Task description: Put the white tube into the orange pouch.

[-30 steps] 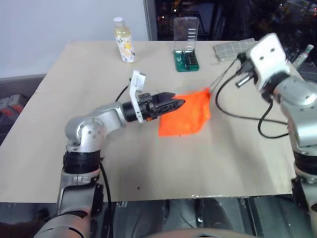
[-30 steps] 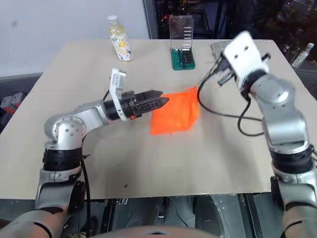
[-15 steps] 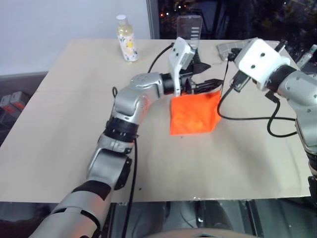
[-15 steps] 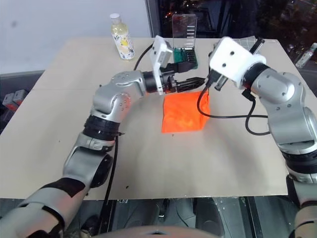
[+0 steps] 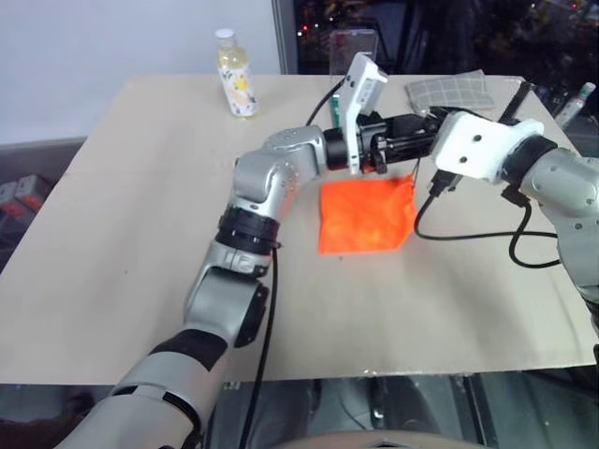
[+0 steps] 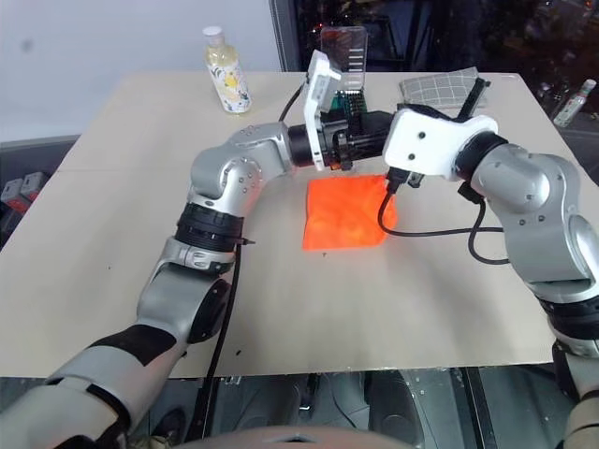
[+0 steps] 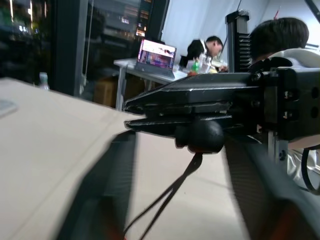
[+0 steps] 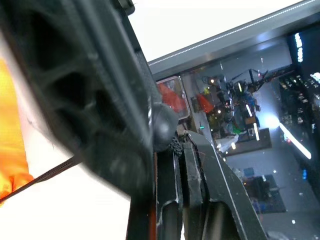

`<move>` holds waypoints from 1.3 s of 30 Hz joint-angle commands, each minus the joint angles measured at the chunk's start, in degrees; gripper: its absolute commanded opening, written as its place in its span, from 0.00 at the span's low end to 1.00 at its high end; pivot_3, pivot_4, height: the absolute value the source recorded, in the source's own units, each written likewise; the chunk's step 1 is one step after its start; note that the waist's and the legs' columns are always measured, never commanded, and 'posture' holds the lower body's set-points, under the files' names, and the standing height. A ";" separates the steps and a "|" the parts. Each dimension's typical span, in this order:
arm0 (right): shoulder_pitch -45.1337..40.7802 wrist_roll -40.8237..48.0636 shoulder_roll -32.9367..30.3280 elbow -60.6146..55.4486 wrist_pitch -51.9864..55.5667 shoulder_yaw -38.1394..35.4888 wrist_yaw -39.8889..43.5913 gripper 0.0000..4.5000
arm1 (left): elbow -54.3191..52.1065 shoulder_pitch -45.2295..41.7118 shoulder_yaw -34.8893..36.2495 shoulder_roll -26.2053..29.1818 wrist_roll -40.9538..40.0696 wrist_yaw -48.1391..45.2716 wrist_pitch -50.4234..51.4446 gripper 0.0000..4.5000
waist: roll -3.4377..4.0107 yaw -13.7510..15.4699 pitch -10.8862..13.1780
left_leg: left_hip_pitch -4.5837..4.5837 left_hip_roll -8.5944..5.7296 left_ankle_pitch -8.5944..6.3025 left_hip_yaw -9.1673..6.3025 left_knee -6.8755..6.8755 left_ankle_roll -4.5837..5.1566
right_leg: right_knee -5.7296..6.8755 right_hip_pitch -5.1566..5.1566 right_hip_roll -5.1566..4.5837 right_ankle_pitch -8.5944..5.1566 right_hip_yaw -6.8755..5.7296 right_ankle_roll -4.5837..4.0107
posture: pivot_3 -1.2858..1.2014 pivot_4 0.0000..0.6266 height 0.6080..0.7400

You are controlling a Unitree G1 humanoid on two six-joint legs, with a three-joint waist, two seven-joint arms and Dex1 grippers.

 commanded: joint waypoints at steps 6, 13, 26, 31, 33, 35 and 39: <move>0.75 -2.19 0.29 -0.05 -2.28 -0.96 1.04 0.00 | -5.62 -0.59 1.86 0.07 -1.35 0.43 1.88 0.33 | 0.00 0.01 0.00 | 0.01 0.00 0.00 0.00 0.01 -0.01 | 0.02 0.00 0.00 0.00 0.01 0.00 | 0.52 0.24 1.00; 2.75 -3.69 1.16 0.54 -3.09 -0.62 0.93 0.00 | -6.81 1.75 0.83 0.42 0.16 0.76 1.42 0.33 | 0.00 0.03 0.00 | 0.02 0.00 0.01 0.01 0.02 -0.01 | 0.04 0.00 -0.01 0.01 0.03 -0.01 | 0.52 0.24 1.00; 7.37 -5.09 2.14 -0.28 -3.45 -1.32 1.48 0.00 | -7.04 4.25 -3.51 1.21 5.62 -0.75 -3.81 0.93 | 0.00 0.08 0.00 | 0.07 -0.01 0.01 0.04 0.05 -0.02 | 0.12 0.01 -0.01 0.01 0.07 -0.01 | 0.52 0.24 1.00; 7.71 -5.27 2.79 -0.77 -2.86 -1.56 1.66 0.00 | -7.18 5.08 -5.11 1.44 7.42 -1.85 -5.86 0.93 | 0.00 0.05 0.00 | 0.09 0.00 0.01 0.05 0.06 -0.01 | 0.14 0.02 -0.01 0.01 0.07 -0.01 | 0.52 0.24 1.00; 7.79 -5.33 2.95 -0.98 -2.71 -1.62 1.80 0.00 | -6.98 5.13 -5.08 1.15 7.54 -2.04 -6.15 0.93 | 0.00 0.06 0.00 | 0.09 0.00 0.01 0.04 0.06 -0.01 | 0.15 0.02 -0.01 0.01 0.07 -0.01 | 0.52 0.24 1.00; 7.86 -5.32 3.08 -1.21 -2.51 -1.68 1.93 0.00 | -6.67 4.90 -4.99 0.92 7.38 -2.25 -6.18 0.88 | 0.00 0.05 0.00 | 0.09 0.00 0.01 0.04 0.06 -0.01 | 0.15 0.02 -0.01 0.01 0.07 -0.01 | 0.52 0.24 1.00; 7.94 -5.29 3.29 -1.45 -2.22 -1.78 2.10 0.00 | -6.27 4.87 -5.13 0.73 7.76 -2.52 -6.35 0.54 | 0.00 0.05 0.00 | 0.09 0.00 0.01 0.04 0.07 -0.01 | 0.16 0.02 -0.01 0.01 0.07 -0.01 | 0.52 0.24 1.00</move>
